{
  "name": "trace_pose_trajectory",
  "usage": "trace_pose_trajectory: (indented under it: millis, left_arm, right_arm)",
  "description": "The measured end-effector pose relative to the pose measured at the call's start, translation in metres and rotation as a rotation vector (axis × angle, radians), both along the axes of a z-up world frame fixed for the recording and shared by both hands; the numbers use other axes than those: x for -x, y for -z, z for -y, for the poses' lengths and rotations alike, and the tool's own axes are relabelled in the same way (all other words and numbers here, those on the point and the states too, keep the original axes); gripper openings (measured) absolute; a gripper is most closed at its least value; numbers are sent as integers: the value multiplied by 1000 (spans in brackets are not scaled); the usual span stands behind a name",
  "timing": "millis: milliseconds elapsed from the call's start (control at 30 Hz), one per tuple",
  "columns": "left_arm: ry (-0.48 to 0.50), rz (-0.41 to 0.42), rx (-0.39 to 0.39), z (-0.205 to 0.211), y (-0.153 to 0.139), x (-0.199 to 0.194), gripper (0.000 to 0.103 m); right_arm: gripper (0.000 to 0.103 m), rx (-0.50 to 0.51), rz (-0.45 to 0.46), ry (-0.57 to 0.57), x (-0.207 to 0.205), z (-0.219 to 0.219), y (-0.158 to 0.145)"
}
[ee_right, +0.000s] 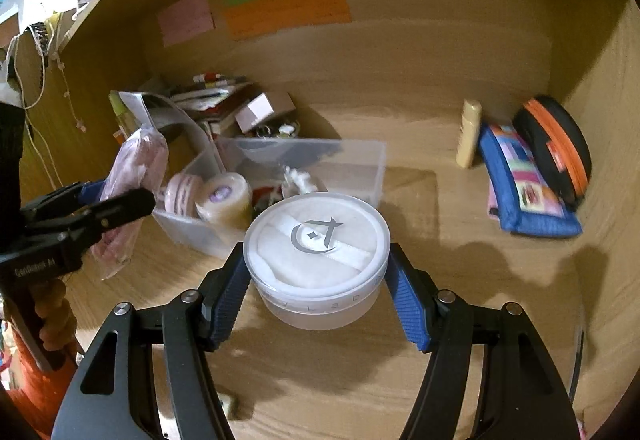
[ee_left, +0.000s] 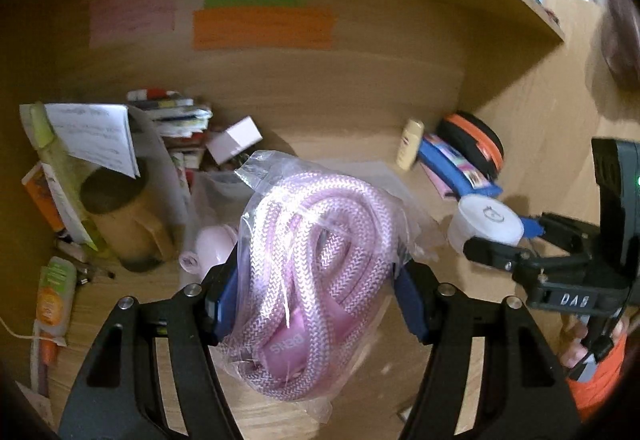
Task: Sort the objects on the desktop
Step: 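Carry the pink rope bag and white container over the clear box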
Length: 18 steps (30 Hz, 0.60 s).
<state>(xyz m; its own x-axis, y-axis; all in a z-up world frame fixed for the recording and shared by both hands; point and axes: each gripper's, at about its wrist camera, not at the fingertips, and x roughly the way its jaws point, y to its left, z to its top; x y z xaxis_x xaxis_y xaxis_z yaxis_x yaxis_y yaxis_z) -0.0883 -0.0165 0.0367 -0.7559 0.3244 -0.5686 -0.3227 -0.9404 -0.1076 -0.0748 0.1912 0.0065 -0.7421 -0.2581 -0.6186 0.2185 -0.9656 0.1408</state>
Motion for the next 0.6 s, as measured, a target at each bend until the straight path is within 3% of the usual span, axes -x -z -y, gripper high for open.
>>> trace_pose_trajectory:
  millis: [267,600]
  left_arm:
    - [-54,-30,-24,2,-23,25,66]
    - [-85,42,-39,-4,-5,72,66]
  right_arm:
    - [63,-16,-32,-46,31,16,-17]
    - [63,-89,-33,-80,80,32,-17]
